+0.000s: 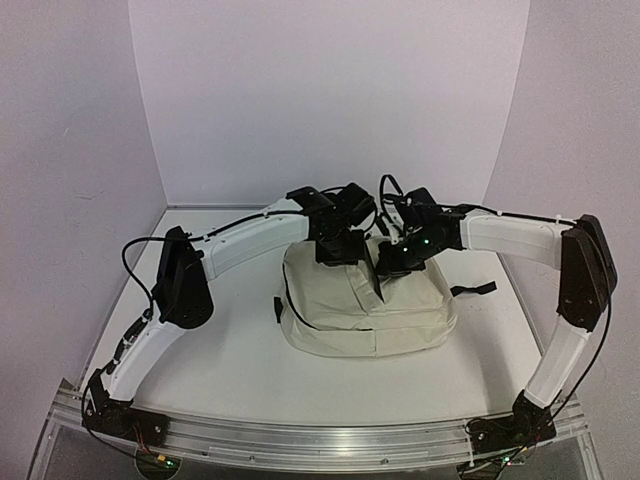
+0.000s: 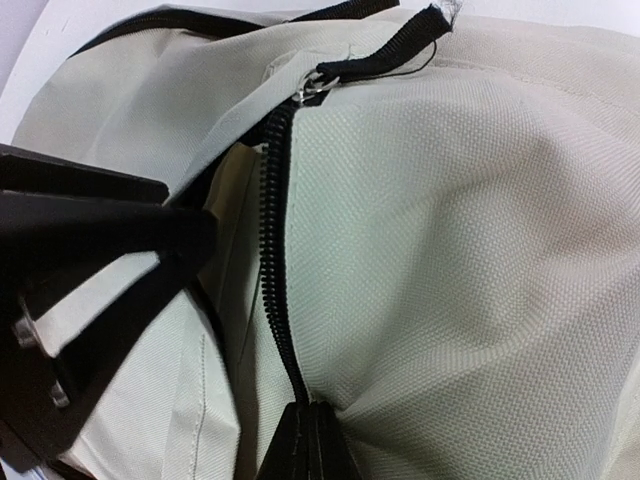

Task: Pack the student bag
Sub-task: Adjust the student bag at the center of the board.

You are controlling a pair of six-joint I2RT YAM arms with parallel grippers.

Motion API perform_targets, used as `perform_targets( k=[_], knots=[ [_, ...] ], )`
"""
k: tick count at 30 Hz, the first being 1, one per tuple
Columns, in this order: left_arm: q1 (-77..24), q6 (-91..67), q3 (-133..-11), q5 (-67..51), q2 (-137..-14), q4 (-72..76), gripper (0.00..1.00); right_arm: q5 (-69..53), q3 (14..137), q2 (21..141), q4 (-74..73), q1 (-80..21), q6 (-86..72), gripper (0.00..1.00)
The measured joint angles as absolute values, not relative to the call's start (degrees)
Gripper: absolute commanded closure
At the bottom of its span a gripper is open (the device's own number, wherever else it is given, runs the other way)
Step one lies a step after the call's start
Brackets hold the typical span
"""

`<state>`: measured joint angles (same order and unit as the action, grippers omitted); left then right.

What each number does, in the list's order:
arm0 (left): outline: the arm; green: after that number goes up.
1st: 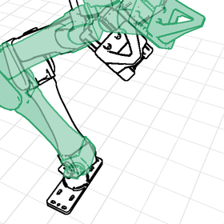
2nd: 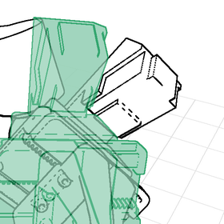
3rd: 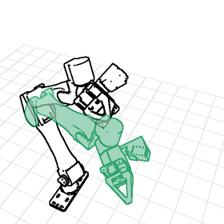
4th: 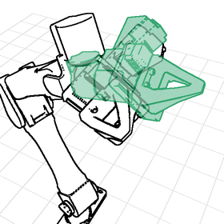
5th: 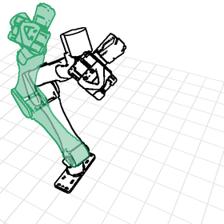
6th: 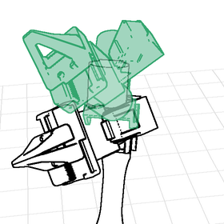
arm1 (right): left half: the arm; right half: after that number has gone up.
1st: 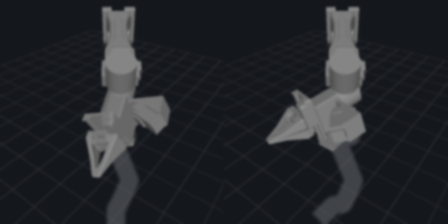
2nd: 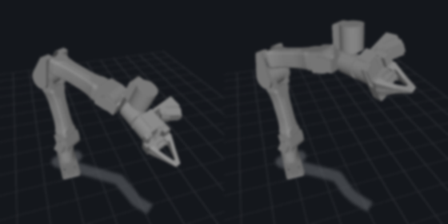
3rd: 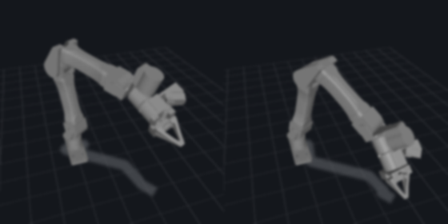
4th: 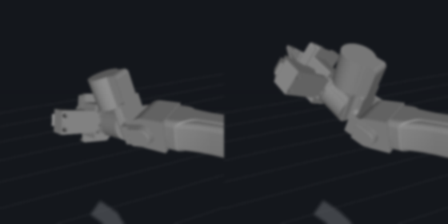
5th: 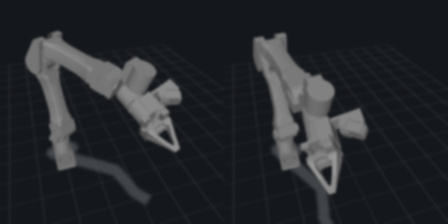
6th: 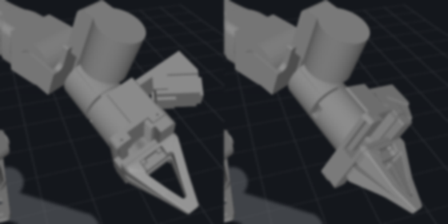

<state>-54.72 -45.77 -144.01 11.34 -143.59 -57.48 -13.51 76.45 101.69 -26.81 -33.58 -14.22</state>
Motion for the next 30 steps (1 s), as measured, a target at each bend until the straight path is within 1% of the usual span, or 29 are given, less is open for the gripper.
perform_targets(
  k=[1,2,10,15,20,25,27,30],
  knots=[
    [-54.67,-46.05,-143.46,11.03,-143.28,-57.31,0.98,-13.86,76.35,101.69,-26.67,-33.58,-14.22,0.97],
    [-54.56,-45.75,-142.70,10.73,-142.80,-57.04,1.00,-14.24,76.21,101.69,-26.60,-33.58,-14.20,0.97],
    [-52.61,-45.94,-137.67,6.03,-137.98,-54.82,1.00,-22.52,73.55,101.69,-26.54,-33.56,-13.24,0.91],
    [-51.53,-44.67,-133.13,1.61,-133.87,-51.85,1.00,-29.47,72.20,101.69,-26.63,-34.18,-12.33,0.82],
    [-50.02,-42.52,-131.19,-2.75,-132.19,-51.56,1.00,-33.08,74.01,101.42,-28.14,-34.51,-10.76,0.62],
    [-48.92,-39.92,-127.91,-5.55,-130.57,-50.73,1.00,-35.61,82.70,100.19,-30.54,-31.73,-8.54,0.32],
    [-48.67,-38.75,-126.99,-6.61,-130.03,-50.43,1.00,-35.83,85.79,99.10,-30.57,-29.36,-7.31,0.26],
    [-48.38,-37.09,-126.62,-7.76,-129.63,-50.50,1.00,-34.81,89.10,98.12,-30.62,-25.66,-5.20,0.21]
  ],
)
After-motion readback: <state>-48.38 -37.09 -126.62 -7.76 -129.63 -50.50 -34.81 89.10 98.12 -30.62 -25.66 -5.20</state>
